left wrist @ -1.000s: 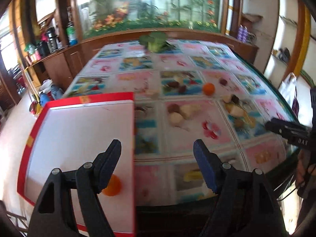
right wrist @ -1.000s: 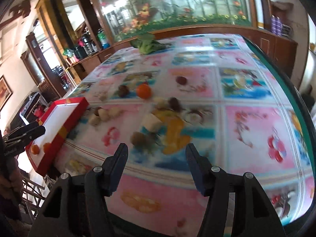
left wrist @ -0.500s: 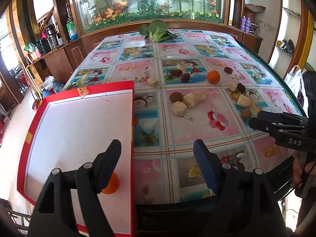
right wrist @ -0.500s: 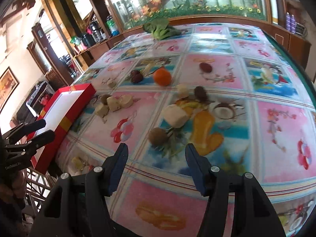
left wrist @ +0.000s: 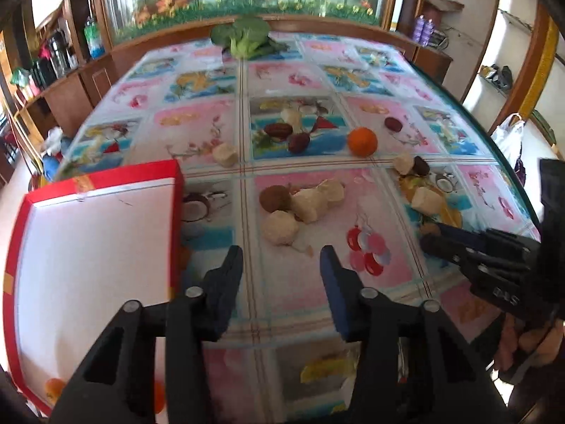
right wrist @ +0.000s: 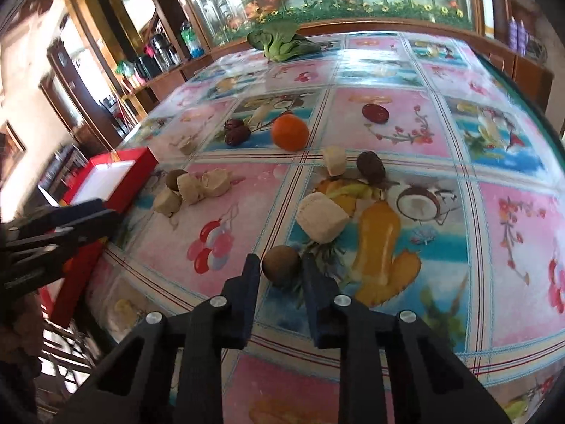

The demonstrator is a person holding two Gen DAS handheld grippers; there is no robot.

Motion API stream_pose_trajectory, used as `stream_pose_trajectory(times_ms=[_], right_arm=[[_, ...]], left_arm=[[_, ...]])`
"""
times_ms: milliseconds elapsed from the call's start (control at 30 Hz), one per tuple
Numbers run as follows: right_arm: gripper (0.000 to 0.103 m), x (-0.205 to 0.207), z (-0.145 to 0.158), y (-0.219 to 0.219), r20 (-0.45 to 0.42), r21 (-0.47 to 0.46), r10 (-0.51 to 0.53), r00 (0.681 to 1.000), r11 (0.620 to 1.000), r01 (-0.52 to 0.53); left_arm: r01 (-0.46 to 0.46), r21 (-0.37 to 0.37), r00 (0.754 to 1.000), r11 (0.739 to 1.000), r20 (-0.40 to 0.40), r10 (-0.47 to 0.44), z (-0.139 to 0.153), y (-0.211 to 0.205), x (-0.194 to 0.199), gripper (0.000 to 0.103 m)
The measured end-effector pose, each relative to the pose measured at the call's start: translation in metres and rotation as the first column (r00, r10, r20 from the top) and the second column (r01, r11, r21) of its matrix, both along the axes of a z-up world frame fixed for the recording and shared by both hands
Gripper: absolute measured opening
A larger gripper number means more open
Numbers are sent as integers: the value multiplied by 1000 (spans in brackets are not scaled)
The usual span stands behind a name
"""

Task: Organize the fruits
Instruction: 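Grasp a beige biscuit with the left tool while the right grasps a brown round fruit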

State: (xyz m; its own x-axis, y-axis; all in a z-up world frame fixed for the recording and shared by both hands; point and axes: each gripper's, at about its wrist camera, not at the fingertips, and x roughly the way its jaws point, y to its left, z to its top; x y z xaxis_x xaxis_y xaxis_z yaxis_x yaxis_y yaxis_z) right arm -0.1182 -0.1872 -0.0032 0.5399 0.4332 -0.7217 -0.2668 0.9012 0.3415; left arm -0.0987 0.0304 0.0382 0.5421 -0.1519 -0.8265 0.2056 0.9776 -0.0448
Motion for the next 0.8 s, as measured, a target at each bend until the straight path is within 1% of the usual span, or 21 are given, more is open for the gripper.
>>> stream_pose_trajectory(times_ms=[67,100,167,233,267,367,467,633,800], right_arm=[[21,-1,0,-1,-3,16,-3,1000,1000,3],[21,-1,0,0,0,12,-3,1000,1000,3],[21,-1,0,-1,4,3,-2,1000,1000,2],[21,-1,0,-2,4,7,-3,1000,1000,3],[21,0,-1,-4,0,20,-3,1000,1000,3],[21,-1,-1,-7,-5,40,-5,1000,999,5],[21,-2,-1,-5,-2,33,-5,1000,999,5],[21,-3,0,-4,0,29,-4,1000,1000,4],[21,-3,1,-1,7,9,-4,1000,1000,4]], left_arm=[[8,-12,1000,1000,-21,-8,-5,-4,7,41],[4,-15,999,1000,-39,-5,-9,-5,11,38],[-4,-29,998,1000,-66,2,-15,-5,18,36],[-15,-19,997,1000,-82,13,-22,-4,23,35],[-22,-19,996,1000,-91,20,-25,-3,25,33],[-31,-29,996,999,-84,29,-24,-1,28,32],[-38,-37,996,999,-78,35,-24,0,31,31],[-24,-23,998,999,-56,22,-25,-3,31,29],[-19,-46,999,999,-46,17,-26,0,31,29]])
